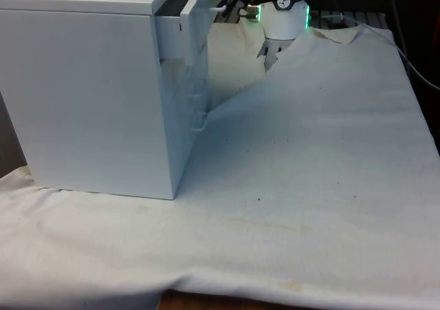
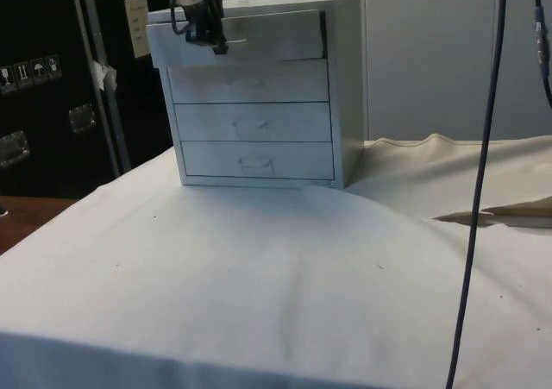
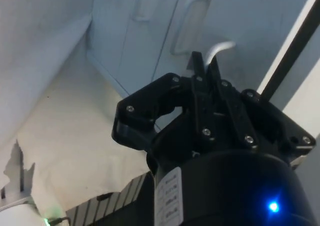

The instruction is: Open the drawer, then close it.

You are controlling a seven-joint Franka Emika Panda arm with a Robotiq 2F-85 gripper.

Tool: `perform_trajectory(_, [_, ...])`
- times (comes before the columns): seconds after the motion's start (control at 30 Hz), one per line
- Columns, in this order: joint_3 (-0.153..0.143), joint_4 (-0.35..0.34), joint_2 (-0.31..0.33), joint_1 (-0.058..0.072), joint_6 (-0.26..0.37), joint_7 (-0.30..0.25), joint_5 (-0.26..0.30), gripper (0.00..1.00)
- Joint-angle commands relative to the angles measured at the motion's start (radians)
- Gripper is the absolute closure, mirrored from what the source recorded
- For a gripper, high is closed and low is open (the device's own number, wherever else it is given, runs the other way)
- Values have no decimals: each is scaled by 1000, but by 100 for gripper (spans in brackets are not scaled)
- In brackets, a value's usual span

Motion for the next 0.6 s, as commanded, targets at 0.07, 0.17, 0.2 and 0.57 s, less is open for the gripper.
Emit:
perform_trajectory(0.07, [11,14,7,8,-27,21,-26,100])
perform_trajectory(0.17, [20,10,2,2,-24,26,-26,100])
perform_trajectory(0.2, [23,20,10,8,-39,34,-38,100])
perform_trajectory(0.57, [63,54,34,12,-94,77,-65,100])
